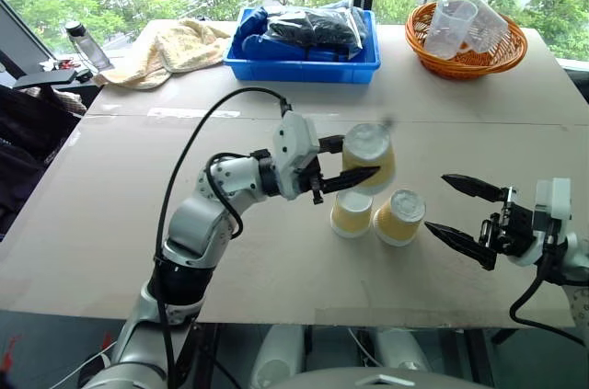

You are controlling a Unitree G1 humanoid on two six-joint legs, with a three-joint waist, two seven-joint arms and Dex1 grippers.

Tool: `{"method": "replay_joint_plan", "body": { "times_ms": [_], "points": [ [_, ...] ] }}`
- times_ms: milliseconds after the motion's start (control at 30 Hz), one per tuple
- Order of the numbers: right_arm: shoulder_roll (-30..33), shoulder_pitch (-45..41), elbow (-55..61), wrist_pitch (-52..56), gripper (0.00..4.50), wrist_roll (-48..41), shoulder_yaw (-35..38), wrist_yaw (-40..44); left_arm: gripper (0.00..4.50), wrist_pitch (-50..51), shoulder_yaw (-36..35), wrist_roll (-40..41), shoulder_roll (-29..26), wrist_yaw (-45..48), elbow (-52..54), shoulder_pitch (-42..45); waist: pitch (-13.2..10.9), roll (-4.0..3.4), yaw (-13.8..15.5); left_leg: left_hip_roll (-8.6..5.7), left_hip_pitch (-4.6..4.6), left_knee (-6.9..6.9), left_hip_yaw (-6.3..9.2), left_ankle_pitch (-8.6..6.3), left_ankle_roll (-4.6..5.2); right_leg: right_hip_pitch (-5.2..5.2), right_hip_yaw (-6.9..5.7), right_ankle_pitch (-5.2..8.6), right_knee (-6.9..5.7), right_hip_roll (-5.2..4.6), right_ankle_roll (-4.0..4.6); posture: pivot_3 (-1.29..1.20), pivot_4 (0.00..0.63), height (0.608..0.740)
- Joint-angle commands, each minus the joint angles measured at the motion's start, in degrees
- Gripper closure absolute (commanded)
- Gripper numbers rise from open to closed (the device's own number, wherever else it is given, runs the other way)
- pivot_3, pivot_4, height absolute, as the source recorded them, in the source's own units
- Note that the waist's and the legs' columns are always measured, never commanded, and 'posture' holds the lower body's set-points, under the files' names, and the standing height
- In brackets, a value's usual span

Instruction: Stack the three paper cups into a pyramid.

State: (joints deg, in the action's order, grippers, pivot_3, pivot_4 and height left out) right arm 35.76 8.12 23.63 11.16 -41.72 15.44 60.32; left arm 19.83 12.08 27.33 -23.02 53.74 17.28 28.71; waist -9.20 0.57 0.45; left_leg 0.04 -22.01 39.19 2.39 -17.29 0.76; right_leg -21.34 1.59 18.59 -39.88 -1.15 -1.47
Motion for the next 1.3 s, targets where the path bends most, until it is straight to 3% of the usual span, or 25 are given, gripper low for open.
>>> {"method": "replay_joint_plan", "body": {
  "times_ms": [33, 567, 767, 1033, 1300],
  "points": [
    [0.0, 1.5, 4.0, -0.2, 0.0, -1.4, 2.3, -1.5, 2.27, -0.2, 1.8, 0.5, 0.9, 2.3, 0.2, 1.8, 0.0, -0.01, -0.1, 0.02, 0.01, 0.0, 0.01, 0.0, 0.0, 0.0, 0.01, 0.0, -0.01, 0.03, 0.0, 0.0, 0.15, 0.74],
    [-0.7, 6.8, 6.4, -1.8, 0.0, -1.1, 4.2, -3.1, 2.27, -2.6, 3.4, -3.6, 1.5, 5.4, -4.1, 2.9, 0.0, -0.01, 0.1, 0.0, 0.03, 0.02, 0.02, 0.0, 0.0, 0.05, 0.01, 0.0, 0.02, 0.02, 0.0, 0.0, 0.15, 0.74],
    [-0.6, 6.0, 6.1, -1.6, 0.0, -0.9, 4.0, -3.2, 0.03, -0.1, 3.8, -1.9, 1.4, 5.7, -2.0, 1.4, 0.0, -0.01, 0.1, 0.01, 0.03, 0.02, 0.03, 0.0, 0.0, 0.05, 0.01, 0.0, 0.01, 0.02, 0.0, 0.0, 0.15, 0.74],
    [0.2, 4.5, 4.8, -1.1, 0.0, -1.2, 4.4, -2.4, 0.03, -0.4, 0.0, -2.2, 1.8, 0.9, -0.2, 2.8, 0.0, -0.01, 0.2, 0.01, 0.03, 0.02, 0.04, 0.0, 0.0, 0.05, 0.0, 0.0, 0.01, 0.02, 0.0, 0.0, 0.15, 0.74],
    [0.5, 3.9, 4.4, -0.4, 0.0, -2.7, 5.0, -1.9, 0.03, 5.8, -9.3, 10.6, 1.3, -1.9, 7.4, 5.2, 0.0, -0.01, 0.2, 0.01, 0.03, 0.02, 0.05, 0.0, 0.0, 0.05, -0.01, 0.0, 0.01, 0.0, 0.0, 0.0, 0.15, 0.74]
  ]
}}
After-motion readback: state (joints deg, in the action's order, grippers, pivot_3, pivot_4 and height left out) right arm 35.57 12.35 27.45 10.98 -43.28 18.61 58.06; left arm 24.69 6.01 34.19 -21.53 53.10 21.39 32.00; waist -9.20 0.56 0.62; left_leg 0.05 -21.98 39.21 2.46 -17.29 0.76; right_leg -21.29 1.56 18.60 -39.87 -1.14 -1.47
